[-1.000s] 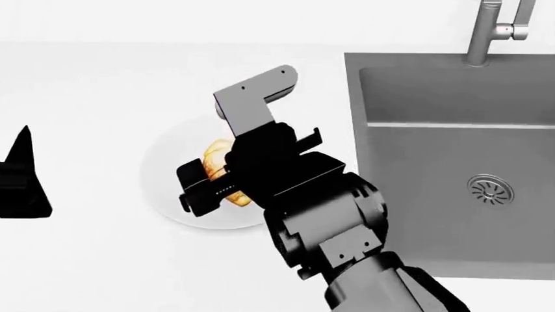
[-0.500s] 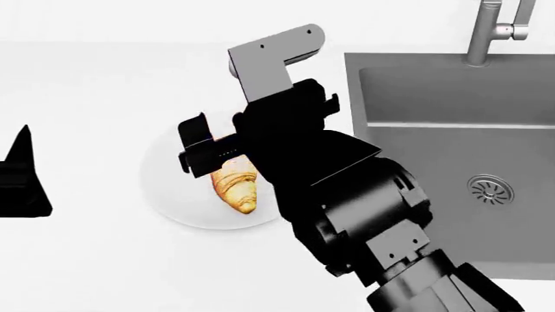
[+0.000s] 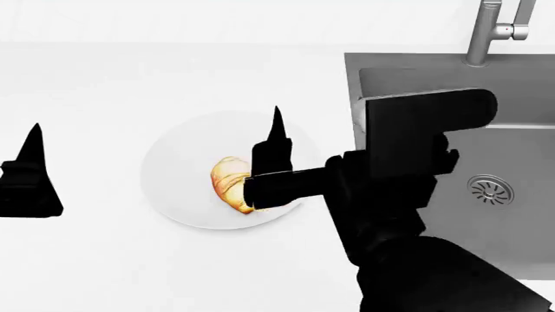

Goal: Place the pastries on the plates.

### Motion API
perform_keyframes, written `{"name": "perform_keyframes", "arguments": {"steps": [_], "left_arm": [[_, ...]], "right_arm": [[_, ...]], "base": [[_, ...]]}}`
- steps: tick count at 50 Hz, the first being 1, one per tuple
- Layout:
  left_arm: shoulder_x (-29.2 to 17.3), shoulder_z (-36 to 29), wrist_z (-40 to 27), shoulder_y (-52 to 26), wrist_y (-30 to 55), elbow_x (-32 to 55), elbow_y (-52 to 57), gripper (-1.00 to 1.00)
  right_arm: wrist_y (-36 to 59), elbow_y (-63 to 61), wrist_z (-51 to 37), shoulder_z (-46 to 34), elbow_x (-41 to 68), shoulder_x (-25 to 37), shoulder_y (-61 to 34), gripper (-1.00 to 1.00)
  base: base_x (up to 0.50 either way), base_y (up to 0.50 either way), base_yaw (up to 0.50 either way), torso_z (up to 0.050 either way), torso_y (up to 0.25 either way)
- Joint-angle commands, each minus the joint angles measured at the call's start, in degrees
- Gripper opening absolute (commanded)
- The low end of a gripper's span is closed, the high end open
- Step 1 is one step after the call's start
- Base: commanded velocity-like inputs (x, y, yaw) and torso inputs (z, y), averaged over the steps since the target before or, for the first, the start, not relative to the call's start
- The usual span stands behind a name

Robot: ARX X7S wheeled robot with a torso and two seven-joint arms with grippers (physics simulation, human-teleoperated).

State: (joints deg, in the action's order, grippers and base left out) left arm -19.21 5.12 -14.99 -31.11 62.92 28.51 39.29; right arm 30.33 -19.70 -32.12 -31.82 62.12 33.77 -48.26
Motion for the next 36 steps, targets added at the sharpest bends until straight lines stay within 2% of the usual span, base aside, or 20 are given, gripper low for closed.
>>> {"name": "perform_keyframes", "arguments": {"steps": [1, 9, 16, 19, 29, 34, 36], "left_arm": [[0.61, -1.19, 0.42, -0.41, -1.26, -0.93, -1.29, 1.0], [0.42, -3.15, 0.38, -0.52, -2.21, -1.65, -1.75, 1.0], [0.01, -6.06, 0.53, 0.3, -4.95, -3.56, -3.32, 1.0], [-0.01, -4.83, 0.26, -0.05, -4.18, -2.88, -2.55, 1.0], [0.39, 0.97, -2.86, -5.19, 7.07, 3.38, 10.21, 1.0], [2.64, 9.74, -4.28, -12.04, 19.84, 11.73, 19.76, 1.0], [2.23, 11.83, -6.87, -13.7, 21.74, 16.94, 20.63, 1.0]], "right_arm": [[-4.27, -10.01, -3.36, 5.08, 0.83, 6.58, 9.53, 1.0], [-5.82, -11.6, -3.69, 8.0, 1.61, 9.88, 11.01, 1.0], [-5.44, -10.15, -2.79, 5.86, -0.7, 7.32, 9.42, 1.0], [-4.83, -11.28, -4.56, 6.35, -0.61, 7.95, 8.99, 1.0], [-0.49, -22.64, -12.42, 8.45, 3.96, 11.49, 3.79, 1.0], [1.38, -27.6, -16.34, 9.54, 6.99, 12.84, 0.35, 1.0], [2.0, -28.75, -17.25, 9.52, 7.89, 12.85, -0.85, 1.0]], "base": [[0.0, 0.0, 0.0, 0.0, 0.0], [0.0, 0.0, 0.0, 0.0, 0.0], [0.0, 0.0, 0.0, 0.0, 0.0], [0.0, 0.0, 0.0, 0.0, 0.0], [0.0, 0.0, 0.0, 0.0, 0.0], [0.0, 0.0, 0.0, 0.0, 0.0], [0.0, 0.0, 0.0, 0.0, 0.0]]}}
